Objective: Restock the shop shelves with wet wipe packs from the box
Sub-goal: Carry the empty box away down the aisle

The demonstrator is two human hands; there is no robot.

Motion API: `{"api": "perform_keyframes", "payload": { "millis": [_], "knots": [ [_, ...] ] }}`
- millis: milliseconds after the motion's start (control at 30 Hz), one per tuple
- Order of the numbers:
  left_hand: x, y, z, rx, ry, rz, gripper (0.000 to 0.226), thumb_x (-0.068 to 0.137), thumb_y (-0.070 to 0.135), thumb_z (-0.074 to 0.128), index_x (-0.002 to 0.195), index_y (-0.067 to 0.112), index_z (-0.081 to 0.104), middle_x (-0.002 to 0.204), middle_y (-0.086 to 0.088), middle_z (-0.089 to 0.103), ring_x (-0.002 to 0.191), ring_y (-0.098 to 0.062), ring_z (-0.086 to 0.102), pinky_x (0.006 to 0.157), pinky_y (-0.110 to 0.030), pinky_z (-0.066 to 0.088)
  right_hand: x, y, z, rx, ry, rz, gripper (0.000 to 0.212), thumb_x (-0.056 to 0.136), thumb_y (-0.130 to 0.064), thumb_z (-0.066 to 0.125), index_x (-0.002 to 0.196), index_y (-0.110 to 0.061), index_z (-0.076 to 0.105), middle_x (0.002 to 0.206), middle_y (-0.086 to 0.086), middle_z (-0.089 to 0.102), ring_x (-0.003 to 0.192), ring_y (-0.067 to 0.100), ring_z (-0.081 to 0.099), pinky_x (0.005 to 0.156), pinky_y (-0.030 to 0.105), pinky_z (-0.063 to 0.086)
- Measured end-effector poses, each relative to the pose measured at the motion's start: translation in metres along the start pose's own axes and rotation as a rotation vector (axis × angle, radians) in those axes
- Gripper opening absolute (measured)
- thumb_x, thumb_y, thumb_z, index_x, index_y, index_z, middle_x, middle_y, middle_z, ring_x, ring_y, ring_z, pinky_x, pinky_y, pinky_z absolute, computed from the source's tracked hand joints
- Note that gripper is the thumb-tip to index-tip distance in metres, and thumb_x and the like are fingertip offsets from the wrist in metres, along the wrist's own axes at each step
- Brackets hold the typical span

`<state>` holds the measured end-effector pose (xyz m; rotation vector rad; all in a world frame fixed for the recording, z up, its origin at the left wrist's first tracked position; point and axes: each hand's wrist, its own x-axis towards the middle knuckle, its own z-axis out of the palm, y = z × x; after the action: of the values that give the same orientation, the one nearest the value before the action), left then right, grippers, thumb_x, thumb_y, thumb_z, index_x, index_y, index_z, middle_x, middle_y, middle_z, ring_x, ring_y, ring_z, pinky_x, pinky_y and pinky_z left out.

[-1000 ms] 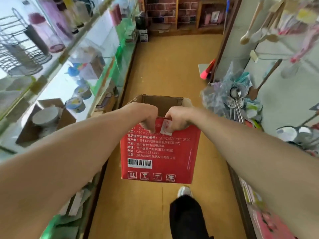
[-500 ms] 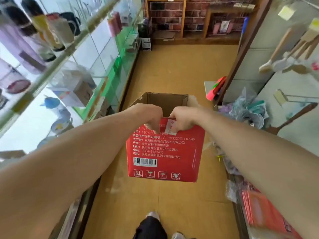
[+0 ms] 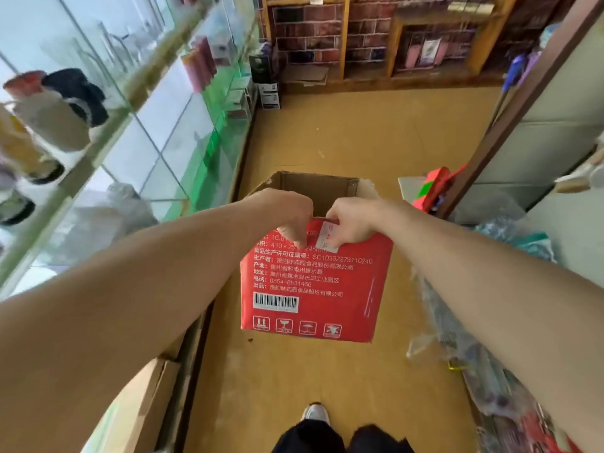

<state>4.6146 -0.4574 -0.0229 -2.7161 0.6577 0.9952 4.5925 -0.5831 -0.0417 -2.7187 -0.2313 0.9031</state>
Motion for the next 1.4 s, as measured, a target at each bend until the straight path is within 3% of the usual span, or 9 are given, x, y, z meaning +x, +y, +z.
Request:
{"api": "perform_keyframes", "payload": {
  "millis": [333,500,767,1067,1167,1400],
  "knots": [
    [0.143,-0.065,-0.115,0.009,-0.009,0.024,0.04,0.088,0.035,0.067,0.123,0.015,0.059,0.103,0.001,0.066,0.096,-0.018,0.063,0.094,-0.034,0.051,0.144,0.038,-0.116,0.037,0.021,0.046,0.014,0.087,-0.026,0.066,0.099,-0.023,0.061,0.094,0.0,0.066,0.082,0.018,0.066,0.056,0.025,0.048],
    [0.223,-0.089,-0.182,0.048,0.021,0.063,0.034,0.087,0.04,0.068,0.112,0.018,0.06,0.087,0.005,0.063,0.084,-0.014,0.063,0.073,-0.025,0.05,0.212,0.07,-0.187,0.011,-0.006,0.064,0.023,0.088,-0.025,0.066,0.109,-0.019,0.064,0.098,0.001,0.067,0.083,0.018,0.066,0.059,0.026,0.052],
    [0.331,-0.143,-0.273,0.049,0.042,0.094,0.027,0.087,0.041,0.067,0.101,0.022,0.054,0.086,0.006,0.062,0.084,-0.014,0.062,0.078,-0.027,0.051,0.323,0.093,-0.285,0.017,-0.009,0.098,0.023,0.09,-0.023,0.064,0.112,-0.018,0.064,0.097,0.002,0.068,0.077,0.017,0.067,0.059,0.027,0.054],
    [0.46,-0.194,-0.375,0.258,0.029,0.204,0.037,0.089,0.04,0.065,0.117,0.016,0.058,0.081,0.008,0.056,0.078,-0.012,0.056,0.068,-0.023,0.044,0.442,0.127,-0.368,0.157,0.045,0.191,0.023,0.089,-0.026,0.065,0.11,-0.016,0.063,0.099,0.002,0.066,0.082,0.018,0.066,0.064,0.027,0.054],
    [0.506,-0.2,-0.402,0.339,0.03,0.257,0.041,0.089,0.04,0.064,0.121,0.016,0.057,0.085,0.007,0.057,0.081,-0.014,0.056,0.073,-0.024,0.046,0.477,0.144,-0.386,0.227,0.064,0.247,0.021,0.089,-0.029,0.064,0.106,-0.016,0.063,0.096,0.002,0.067,0.077,0.017,0.065,0.062,0.027,0.053],
    [0.603,-0.184,-0.438,0.533,0.014,0.416,0.025,0.09,0.04,0.063,0.096,0.021,0.049,0.073,0.009,0.052,0.064,-0.007,0.048,0.069,-0.023,0.044,0.532,0.195,-0.398,0.412,0.119,0.369,0.027,0.09,-0.029,0.064,0.111,-0.012,0.061,0.103,0.006,0.066,0.082,0.019,0.065,0.06,0.023,0.049]
  ]
}}
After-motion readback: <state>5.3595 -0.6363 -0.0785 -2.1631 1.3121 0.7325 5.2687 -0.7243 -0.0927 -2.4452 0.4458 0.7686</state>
